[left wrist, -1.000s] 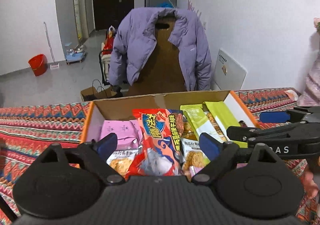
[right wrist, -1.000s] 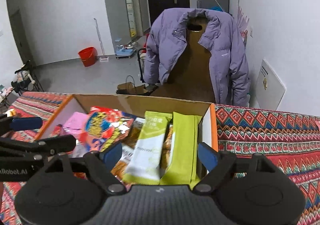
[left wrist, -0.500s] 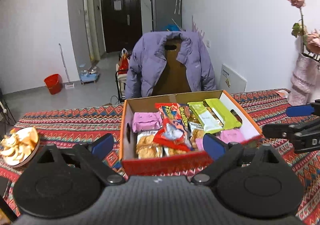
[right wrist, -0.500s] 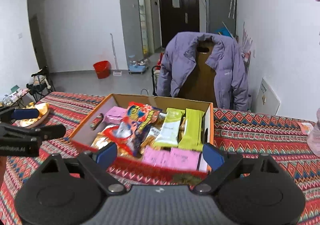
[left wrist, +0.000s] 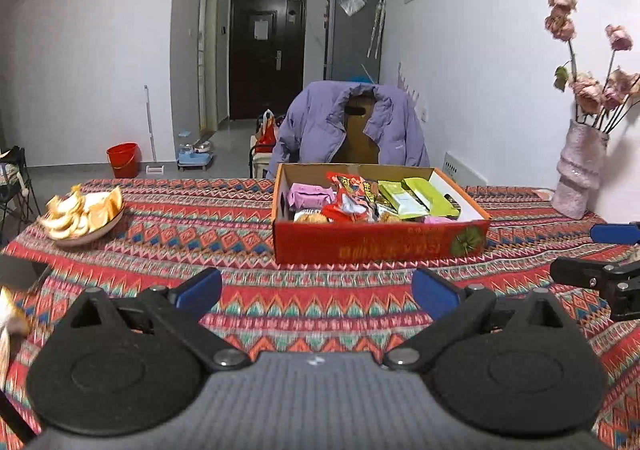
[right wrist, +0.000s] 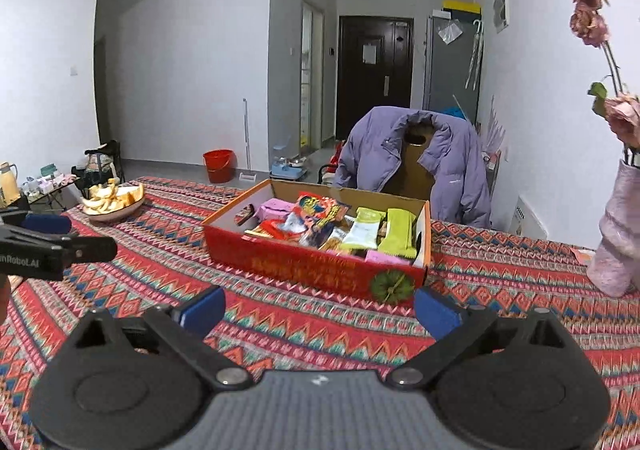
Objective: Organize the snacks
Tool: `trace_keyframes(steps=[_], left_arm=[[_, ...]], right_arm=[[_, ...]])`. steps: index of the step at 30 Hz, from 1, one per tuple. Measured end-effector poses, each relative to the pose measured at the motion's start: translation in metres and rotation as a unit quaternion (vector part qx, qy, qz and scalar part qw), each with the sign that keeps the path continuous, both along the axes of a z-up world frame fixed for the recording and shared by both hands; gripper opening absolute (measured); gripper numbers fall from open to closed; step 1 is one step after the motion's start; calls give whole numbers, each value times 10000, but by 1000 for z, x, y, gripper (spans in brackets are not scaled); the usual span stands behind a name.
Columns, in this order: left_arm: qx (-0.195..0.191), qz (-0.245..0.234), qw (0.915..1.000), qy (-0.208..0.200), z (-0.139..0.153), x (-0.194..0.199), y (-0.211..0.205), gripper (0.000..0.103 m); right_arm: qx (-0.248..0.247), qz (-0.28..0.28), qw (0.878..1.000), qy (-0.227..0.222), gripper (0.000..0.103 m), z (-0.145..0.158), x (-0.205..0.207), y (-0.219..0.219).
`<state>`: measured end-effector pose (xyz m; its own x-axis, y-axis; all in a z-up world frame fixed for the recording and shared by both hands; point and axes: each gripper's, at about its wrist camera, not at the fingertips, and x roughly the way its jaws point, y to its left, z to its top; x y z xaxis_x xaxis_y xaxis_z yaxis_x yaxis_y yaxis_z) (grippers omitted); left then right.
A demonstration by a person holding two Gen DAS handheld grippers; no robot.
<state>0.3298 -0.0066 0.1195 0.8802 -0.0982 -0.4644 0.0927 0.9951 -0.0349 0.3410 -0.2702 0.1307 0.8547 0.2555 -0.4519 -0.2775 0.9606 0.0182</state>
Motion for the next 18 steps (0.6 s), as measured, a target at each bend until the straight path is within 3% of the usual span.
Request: trace_keyframes(steps=[4, 9, 14, 18], left_arm=[[-103, -64, 9999, -82, -13, -48, 9, 103], [259, -68, 9981, -548, -32, -114, 6, 103], [375, -125, 9973, -613, -55, -160, 8, 103], [206, -61, 9973, -705, -66, -196, 15, 103]], right_arm=[[114, 7, 9994, -314, 102, -10, -47, 2], [317, -96, 9981, -521, 102, -32, -99, 5], [232, -197, 9972, -687, 102, -53, -151, 19], [197, -131, 9955, -914, 102, -63, -193, 33]])
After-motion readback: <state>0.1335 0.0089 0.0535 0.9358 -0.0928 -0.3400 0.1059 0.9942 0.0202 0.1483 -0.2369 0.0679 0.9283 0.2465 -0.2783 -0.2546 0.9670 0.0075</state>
